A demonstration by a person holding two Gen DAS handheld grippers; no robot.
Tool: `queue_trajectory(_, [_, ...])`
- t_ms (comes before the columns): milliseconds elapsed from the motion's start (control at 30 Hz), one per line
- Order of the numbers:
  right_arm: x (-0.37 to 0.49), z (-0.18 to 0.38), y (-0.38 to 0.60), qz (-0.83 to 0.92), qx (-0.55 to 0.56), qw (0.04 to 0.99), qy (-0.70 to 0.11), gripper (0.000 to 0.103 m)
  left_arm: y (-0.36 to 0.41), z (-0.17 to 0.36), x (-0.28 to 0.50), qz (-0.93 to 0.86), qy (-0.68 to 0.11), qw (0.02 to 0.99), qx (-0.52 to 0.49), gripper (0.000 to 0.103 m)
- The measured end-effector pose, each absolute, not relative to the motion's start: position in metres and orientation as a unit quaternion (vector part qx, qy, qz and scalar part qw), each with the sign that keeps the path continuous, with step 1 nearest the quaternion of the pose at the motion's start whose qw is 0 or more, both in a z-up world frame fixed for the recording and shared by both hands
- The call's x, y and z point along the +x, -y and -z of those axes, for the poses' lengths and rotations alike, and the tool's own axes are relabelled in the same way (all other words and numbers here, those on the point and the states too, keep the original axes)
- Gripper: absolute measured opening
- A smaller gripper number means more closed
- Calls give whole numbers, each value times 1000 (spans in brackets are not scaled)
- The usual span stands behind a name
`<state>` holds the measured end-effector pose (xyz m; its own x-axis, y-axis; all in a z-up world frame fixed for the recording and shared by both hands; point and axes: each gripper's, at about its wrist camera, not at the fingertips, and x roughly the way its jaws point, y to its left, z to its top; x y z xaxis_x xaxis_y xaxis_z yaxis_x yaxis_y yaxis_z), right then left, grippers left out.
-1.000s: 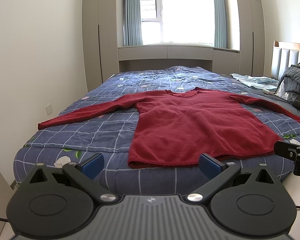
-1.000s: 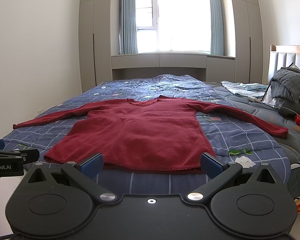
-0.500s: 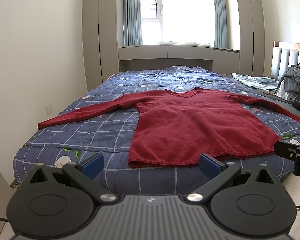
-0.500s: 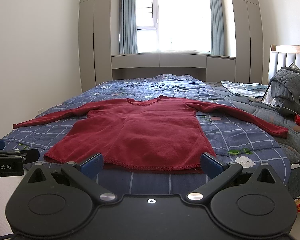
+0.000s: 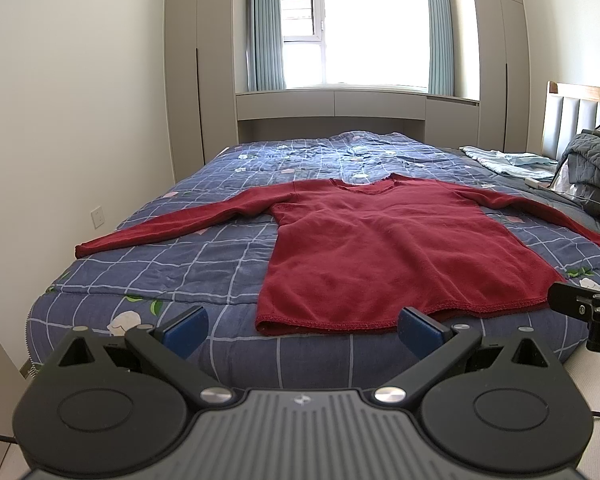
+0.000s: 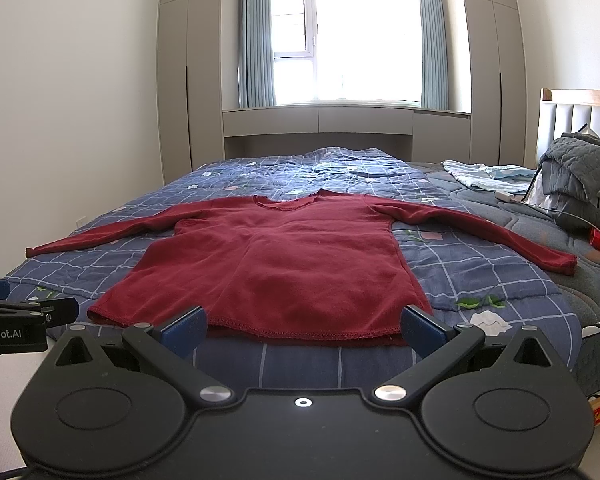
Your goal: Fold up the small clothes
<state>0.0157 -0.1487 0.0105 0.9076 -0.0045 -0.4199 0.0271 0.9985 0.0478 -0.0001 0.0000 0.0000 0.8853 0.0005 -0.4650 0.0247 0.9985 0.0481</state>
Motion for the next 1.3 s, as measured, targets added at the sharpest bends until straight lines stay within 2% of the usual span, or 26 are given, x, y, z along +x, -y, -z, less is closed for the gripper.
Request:
queue_trajectory(1033, [16, -10, 149, 8, 27, 976, -216, 103, 3, 3, 0, 16, -249, 968, 24, 103])
queue_trajectory(1300, [33, -11, 169, -20, 70, 964, -255, 103, 16, 0, 44, 71, -329, 941, 42, 103])
